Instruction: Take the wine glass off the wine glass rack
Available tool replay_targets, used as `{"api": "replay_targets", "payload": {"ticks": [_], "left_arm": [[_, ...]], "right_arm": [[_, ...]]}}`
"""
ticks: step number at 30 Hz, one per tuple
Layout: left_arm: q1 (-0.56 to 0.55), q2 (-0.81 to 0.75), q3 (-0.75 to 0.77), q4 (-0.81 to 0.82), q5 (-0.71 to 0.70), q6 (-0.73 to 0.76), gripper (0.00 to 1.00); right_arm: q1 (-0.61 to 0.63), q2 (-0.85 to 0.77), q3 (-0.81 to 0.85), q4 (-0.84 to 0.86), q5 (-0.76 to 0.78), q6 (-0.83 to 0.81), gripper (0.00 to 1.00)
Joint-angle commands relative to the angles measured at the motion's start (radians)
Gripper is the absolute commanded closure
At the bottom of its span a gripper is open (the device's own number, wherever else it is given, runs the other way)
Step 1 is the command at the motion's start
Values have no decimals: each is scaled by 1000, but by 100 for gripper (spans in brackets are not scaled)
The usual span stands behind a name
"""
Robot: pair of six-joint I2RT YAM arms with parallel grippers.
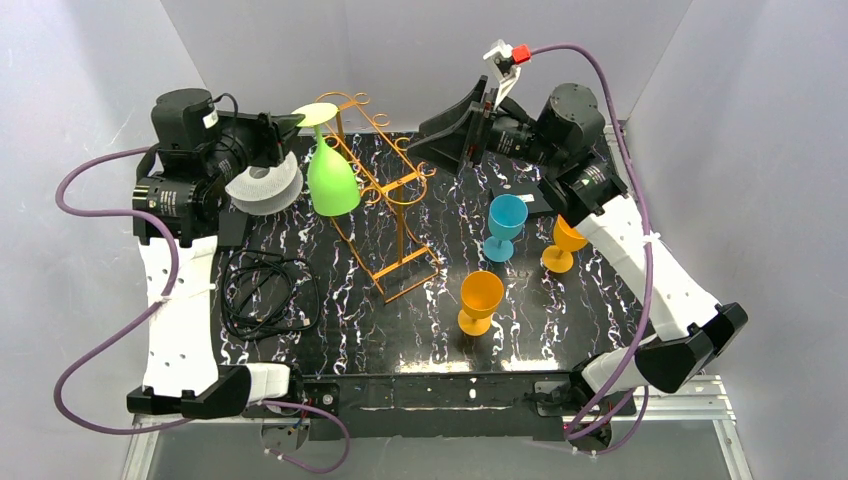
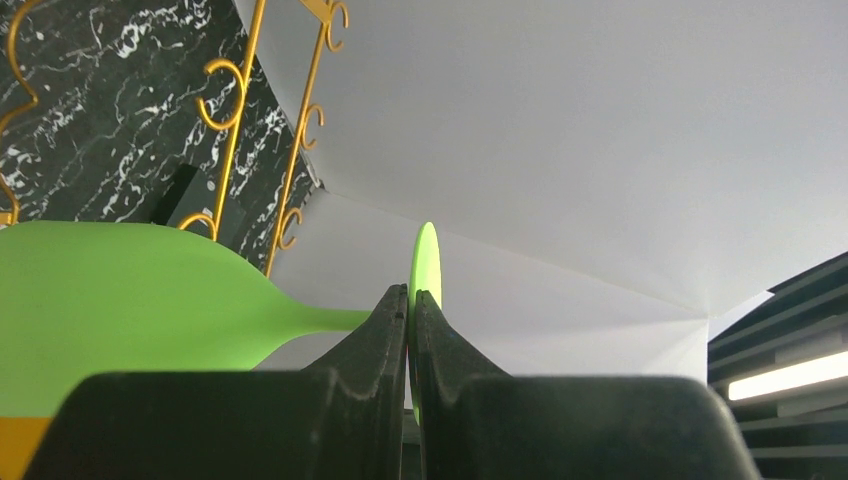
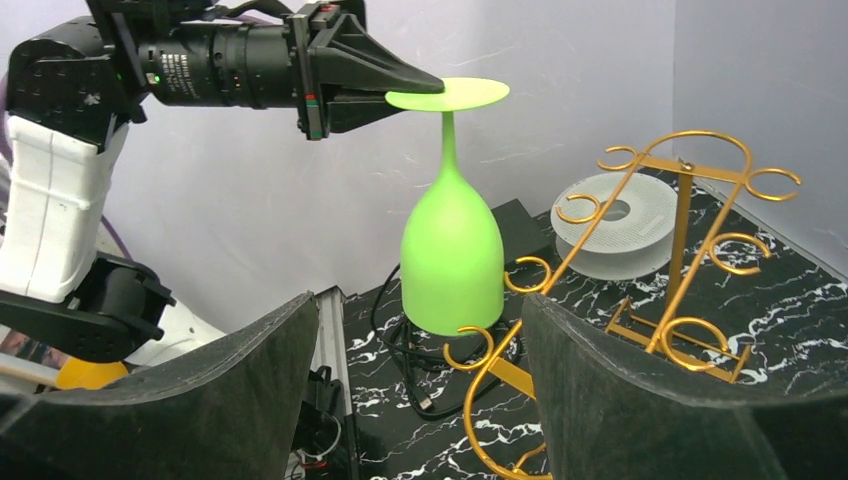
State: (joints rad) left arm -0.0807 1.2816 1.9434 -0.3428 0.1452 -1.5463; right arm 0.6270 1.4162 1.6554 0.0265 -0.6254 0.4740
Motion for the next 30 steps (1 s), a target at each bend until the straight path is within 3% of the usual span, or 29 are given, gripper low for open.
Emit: {"api": "replay_targets", "payload": {"ticks": [1, 11, 23, 30], "left_arm": [[-52, 8, 61, 39, 46, -51, 100], [-209, 77, 172, 38, 38, -41, 100], [-215, 5, 125, -10, 2, 21, 100], [-215, 40, 184, 16, 84, -15, 100]], "right_arm": [[20, 0, 54, 72, -15, -20, 18], [55, -15, 43, 61, 14, -30, 18], [73, -6, 46, 61, 50, -30, 18], [85, 36, 91, 65, 47, -31, 18]]}}
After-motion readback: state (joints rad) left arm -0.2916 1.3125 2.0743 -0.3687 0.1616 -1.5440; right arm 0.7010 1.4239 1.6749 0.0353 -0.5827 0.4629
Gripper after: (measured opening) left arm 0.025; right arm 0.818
